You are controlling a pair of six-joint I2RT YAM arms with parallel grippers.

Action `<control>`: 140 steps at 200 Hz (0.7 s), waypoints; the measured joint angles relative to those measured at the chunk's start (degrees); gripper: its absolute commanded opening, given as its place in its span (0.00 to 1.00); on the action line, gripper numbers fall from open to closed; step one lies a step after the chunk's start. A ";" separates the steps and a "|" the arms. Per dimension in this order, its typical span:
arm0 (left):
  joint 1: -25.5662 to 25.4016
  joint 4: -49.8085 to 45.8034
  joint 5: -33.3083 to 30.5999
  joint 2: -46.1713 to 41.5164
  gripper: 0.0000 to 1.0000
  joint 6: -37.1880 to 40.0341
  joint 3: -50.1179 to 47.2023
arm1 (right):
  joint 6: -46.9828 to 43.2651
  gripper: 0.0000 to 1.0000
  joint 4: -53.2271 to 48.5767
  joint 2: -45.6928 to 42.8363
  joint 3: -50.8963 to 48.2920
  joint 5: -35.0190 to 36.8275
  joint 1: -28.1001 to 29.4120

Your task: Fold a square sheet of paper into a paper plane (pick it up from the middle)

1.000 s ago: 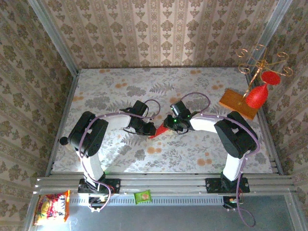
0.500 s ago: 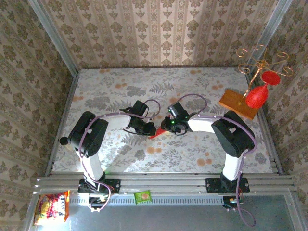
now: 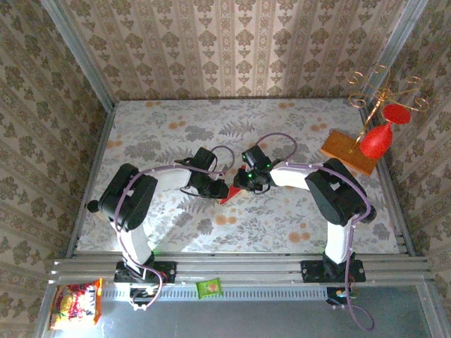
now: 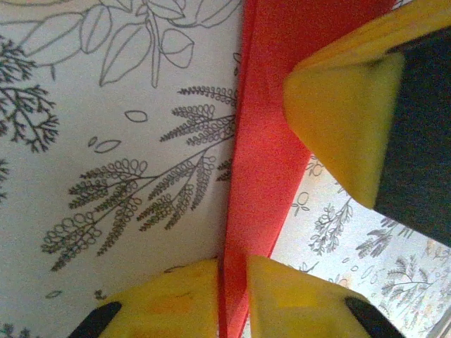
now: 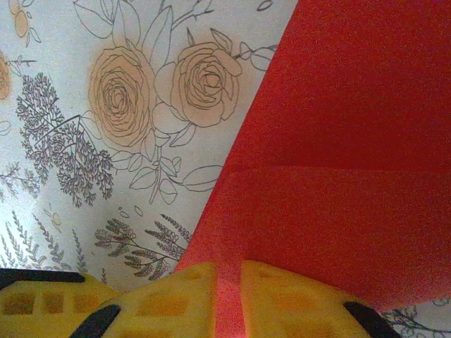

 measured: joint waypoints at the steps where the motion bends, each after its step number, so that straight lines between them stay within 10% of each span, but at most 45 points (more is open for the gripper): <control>1: 0.00 0.00 0.00 -0.02 0.25 0.00 -0.02 | -0.09 0.20 -0.11 0.02 0.07 -0.04 0.00; 47: 1.99 -0.04 0.57 -5.29 0.35 -0.44 -1.57 | -3.52 0.19 -0.92 0.55 0.70 -2.29 -0.20; 140: -0.13 5.14 4.22 -1.92 0.11 -2.16 -0.76 | -4.85 0.12 -1.07 0.87 0.74 -4.04 -0.66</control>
